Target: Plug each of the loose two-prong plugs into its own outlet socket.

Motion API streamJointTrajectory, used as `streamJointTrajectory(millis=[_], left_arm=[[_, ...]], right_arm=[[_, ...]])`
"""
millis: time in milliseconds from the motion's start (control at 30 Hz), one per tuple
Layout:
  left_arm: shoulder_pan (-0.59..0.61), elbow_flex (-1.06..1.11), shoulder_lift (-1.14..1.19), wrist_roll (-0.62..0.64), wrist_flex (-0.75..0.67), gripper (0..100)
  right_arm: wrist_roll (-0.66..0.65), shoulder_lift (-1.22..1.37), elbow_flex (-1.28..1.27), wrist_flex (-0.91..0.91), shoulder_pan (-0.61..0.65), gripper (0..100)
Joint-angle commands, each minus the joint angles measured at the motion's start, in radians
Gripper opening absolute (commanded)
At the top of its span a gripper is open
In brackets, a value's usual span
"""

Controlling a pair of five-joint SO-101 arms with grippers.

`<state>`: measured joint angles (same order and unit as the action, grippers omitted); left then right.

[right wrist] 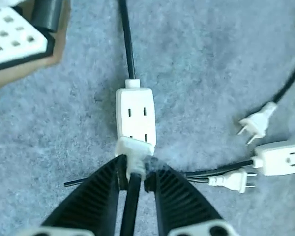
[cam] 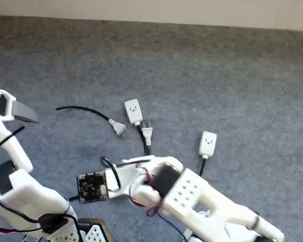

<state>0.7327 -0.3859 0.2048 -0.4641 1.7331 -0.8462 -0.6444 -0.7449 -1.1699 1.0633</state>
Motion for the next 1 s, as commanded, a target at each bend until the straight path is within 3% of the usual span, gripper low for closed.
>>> streamJointTrajectory(millis=[0,333,733,967], left_arm=[[0.021,-0.091,0.036,-0.011,0.006,38],[0.021,-0.094,0.045,-0.012,0.0,38],[0.054,-0.093,0.047,-0.012,0.0,38],[0.061,-0.094,0.045,-0.049,0.002,38]], right_arm=[[-0.038,0.096,0.09,0.031,-0.021,0.5],[-0.058,0.148,0.134,0.033,-0.024,0.5],[-0.206,0.15,0.09,0.03,-0.024,0.5],[-0.219,0.15,0.036,0.068,-0.024,0.5]])
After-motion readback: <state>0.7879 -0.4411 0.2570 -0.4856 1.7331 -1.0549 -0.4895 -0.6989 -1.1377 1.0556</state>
